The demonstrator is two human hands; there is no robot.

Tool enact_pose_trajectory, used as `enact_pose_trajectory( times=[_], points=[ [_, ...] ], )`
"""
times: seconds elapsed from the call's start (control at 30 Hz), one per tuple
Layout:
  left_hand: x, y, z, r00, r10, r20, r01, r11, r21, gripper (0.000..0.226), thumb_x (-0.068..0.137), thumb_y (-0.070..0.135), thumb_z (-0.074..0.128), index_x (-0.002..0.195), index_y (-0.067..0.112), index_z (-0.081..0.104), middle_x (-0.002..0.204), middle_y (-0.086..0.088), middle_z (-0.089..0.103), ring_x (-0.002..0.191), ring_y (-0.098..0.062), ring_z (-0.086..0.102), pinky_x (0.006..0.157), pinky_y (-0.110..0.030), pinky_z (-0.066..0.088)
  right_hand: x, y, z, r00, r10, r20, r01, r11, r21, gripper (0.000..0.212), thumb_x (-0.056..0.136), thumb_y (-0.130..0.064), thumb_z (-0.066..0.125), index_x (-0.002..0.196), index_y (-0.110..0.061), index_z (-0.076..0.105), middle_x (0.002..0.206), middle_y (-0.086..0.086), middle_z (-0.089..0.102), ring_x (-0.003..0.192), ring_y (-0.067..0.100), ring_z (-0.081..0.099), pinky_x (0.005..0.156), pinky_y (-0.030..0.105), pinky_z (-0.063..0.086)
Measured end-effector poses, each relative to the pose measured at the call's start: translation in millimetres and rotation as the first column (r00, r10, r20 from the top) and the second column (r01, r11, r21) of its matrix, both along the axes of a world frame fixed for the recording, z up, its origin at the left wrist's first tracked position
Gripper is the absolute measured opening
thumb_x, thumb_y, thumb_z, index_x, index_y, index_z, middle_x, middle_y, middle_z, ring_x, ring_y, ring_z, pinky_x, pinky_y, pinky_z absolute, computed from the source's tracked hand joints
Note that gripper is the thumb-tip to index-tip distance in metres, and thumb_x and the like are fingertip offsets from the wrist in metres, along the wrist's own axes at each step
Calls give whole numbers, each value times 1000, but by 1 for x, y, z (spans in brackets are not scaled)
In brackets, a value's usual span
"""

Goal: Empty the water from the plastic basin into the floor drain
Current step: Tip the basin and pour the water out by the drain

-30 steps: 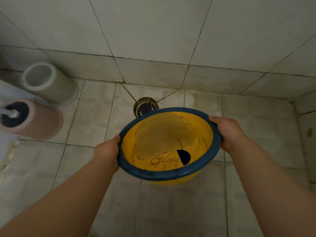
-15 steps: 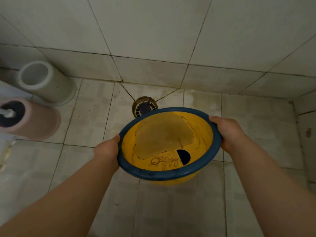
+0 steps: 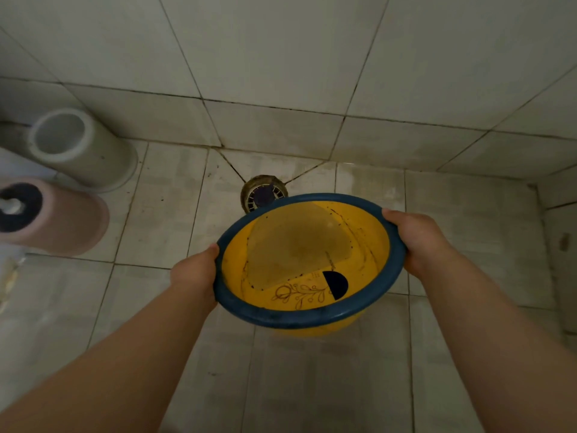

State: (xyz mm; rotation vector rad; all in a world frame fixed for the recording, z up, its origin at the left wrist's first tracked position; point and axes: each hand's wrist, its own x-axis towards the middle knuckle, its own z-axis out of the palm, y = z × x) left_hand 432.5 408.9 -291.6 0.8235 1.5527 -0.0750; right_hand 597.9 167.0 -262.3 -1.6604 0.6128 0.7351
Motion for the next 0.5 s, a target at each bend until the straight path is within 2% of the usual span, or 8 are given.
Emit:
enact_pose_trajectory(
  times=[0.13,0.33,0.43,0.5],
  points=[
    [2,-2,-1,1000,3,-1,-3,1000,7,45,93,27,55,130,0,53,131,-17,60,116,-33,59,94,-44,48,0,0,0,1000,-1,-8,1,1000,-6,24,89,-19,57,104,-2,63,88,12,67,77,26,63,68,36,52],
    [3,-3,2,999,3,36,-1,998,-62,51,97,30,46,141,4,43,144,-13,49,130,-30,48,109,-42,37,1,0,0,1000,12,-9,-12,1000,-7,15,89,-19,57,91,-5,64,85,11,66,75,25,63,67,35,52],
    [3,-2,1,999,4,42,-1,997,-71,51,97,31,47,141,4,43,143,-13,49,129,-30,49,109,-43,37,1,1,2,1000,20,-7,-20,1000,-8,14,90,-18,56,89,-6,63,84,10,66,75,25,62,67,36,51],
    [1,0,-2,1000,0,27,1,998,-62,51,95,32,50,137,4,47,140,-13,53,125,-31,52,105,-43,41,1,1,3,1000,25,-3,-25,1000,-10,17,90,-18,56,95,-4,63,84,10,65,74,24,62,67,35,51]
  ],
)
